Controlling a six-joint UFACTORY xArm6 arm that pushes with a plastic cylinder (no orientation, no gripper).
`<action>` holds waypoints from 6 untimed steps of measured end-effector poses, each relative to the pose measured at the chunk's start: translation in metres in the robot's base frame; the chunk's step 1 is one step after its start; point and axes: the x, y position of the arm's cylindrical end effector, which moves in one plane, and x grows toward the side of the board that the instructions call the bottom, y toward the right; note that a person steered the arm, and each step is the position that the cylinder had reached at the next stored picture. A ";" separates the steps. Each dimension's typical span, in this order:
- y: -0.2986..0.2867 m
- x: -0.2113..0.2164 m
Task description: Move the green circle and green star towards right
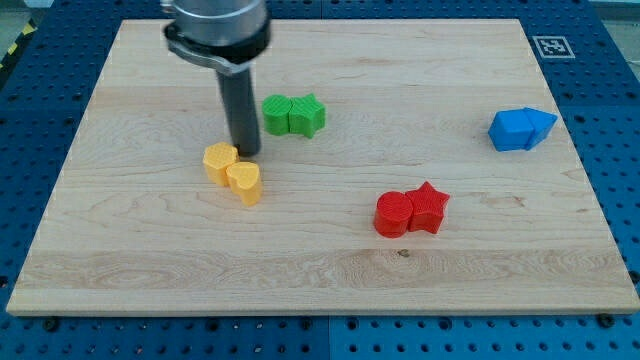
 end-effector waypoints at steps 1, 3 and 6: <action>-0.015 -0.012; 0.009 -0.029; 0.082 -0.029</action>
